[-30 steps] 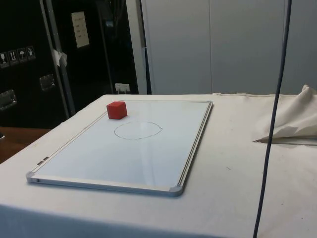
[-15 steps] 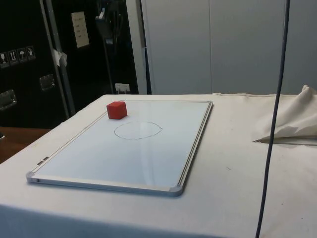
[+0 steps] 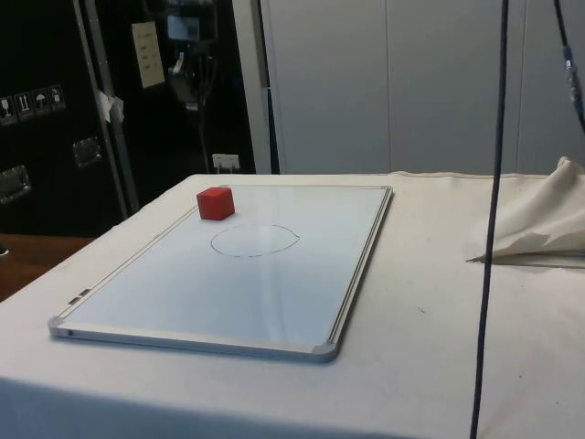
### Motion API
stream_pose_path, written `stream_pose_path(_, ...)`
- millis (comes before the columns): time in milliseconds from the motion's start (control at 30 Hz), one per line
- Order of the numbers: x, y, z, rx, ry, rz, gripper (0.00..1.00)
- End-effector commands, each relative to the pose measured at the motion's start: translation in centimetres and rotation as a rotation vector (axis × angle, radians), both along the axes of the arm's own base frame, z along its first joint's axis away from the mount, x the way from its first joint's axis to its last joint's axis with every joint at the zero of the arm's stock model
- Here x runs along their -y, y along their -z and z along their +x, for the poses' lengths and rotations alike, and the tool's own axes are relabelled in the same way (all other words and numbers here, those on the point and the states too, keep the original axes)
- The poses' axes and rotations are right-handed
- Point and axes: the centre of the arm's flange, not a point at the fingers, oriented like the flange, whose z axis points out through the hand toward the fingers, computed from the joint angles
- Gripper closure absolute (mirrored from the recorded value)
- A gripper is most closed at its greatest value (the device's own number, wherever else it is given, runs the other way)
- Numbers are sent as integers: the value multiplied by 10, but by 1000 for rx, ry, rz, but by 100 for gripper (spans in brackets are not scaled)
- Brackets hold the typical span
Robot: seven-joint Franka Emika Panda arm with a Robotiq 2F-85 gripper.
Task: Push the cube into the marked area.
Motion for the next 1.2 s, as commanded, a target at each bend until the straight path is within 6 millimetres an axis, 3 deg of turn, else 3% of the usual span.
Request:
stream_pose_path(0, 4, 3, 3, 3, -3, 3, 100)
stream_pose_path(167, 12, 13, 12, 0, 1, -17, 100)
stream_pose_path(467, 34, 48, 36, 8, 6, -37, 100)
stream_pose_path(500, 31, 44, 34, 3, 7, -42, 100)
stream_pose_path(533, 38, 55, 39, 12, 7, -40, 100)
stream_pose_path(1167, 71, 102, 56, 62, 58, -73, 100)
